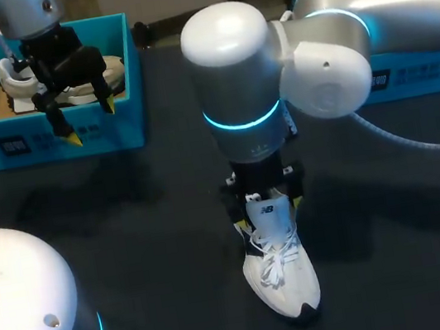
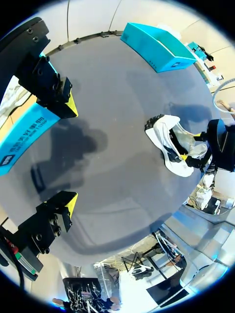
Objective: Take the shoe out of the shoebox, open the shoe tongue, remove and reinsert the insole, then place the shoe into the shoebox
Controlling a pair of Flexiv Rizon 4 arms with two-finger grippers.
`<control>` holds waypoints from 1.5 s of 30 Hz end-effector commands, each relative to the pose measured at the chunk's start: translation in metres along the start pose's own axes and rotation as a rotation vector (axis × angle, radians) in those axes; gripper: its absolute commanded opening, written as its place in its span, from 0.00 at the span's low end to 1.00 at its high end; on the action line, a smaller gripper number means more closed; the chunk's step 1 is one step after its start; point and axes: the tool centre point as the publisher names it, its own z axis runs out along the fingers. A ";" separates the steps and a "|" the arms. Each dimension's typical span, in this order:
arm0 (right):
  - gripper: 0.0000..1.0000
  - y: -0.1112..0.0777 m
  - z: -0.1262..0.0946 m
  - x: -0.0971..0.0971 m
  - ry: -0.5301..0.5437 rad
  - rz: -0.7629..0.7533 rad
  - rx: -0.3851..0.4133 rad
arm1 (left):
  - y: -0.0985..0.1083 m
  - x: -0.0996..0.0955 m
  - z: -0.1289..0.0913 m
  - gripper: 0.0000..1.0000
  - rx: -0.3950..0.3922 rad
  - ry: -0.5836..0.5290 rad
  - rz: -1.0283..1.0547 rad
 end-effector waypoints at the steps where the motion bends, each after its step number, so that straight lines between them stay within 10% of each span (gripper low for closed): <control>1: 1.00 -0.010 0.000 -0.005 0.011 0.018 -0.011 | 0.001 -0.001 0.000 1.00 0.000 0.002 0.001; 31: 1.00 -0.085 -0.022 0.000 0.055 0.167 0.019 | 0.001 -0.001 0.000 1.00 0.000 0.002 0.001; 34: 0.49 -0.088 -0.025 0.004 0.053 0.168 0.023 | 0.001 -0.001 0.000 1.00 0.000 0.002 0.001; 36: 0.33 -0.090 -0.028 0.006 0.047 0.166 0.017 | 0.001 -0.001 0.000 1.00 0.000 0.002 0.001; 40: 0.13 -0.089 -0.031 0.007 0.049 0.162 0.001 | 0.001 -0.001 0.000 1.00 0.000 0.002 0.001; 45: 0.13 -0.079 -0.032 0.009 0.039 0.131 0.000 | 0.001 -0.001 0.000 1.00 0.000 0.002 0.001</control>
